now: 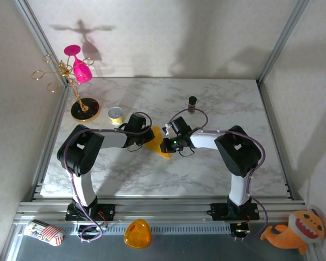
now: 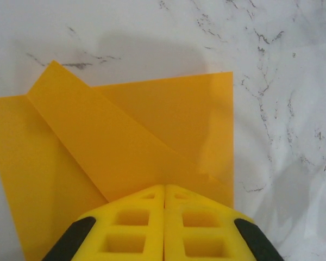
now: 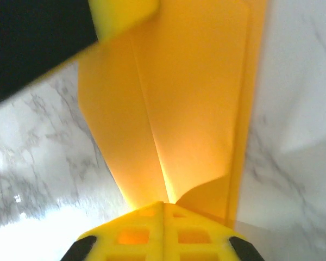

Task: Fold a paper plane with a square sheet of paper (pick it up from the middle)

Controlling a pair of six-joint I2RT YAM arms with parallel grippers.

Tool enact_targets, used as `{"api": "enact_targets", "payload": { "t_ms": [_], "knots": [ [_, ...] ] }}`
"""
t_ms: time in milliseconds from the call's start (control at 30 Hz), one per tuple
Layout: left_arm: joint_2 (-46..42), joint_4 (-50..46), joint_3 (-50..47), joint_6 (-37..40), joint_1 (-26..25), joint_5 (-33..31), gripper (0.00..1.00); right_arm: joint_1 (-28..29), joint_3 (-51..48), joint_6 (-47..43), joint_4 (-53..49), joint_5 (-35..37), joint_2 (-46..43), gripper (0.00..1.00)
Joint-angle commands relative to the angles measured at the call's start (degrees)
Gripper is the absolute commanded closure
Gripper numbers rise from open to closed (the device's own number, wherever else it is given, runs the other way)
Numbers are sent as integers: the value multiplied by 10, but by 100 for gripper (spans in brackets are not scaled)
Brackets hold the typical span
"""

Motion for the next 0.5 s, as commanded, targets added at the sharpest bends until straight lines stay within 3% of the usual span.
{"api": "enact_targets", "payload": {
  "t_ms": [0,300,467],
  "knots": [
    [28,-71,-9,17,14,-61,94,3,-53,-14,-90,0,-25,99],
    [23,-64,-3,31,13,-29,92,-8,-155,13,-70,11,-87,98],
    [19,-65,18,41,12,-5,89,-17,-137,32,-23,0,-134,97]
  ]
}}
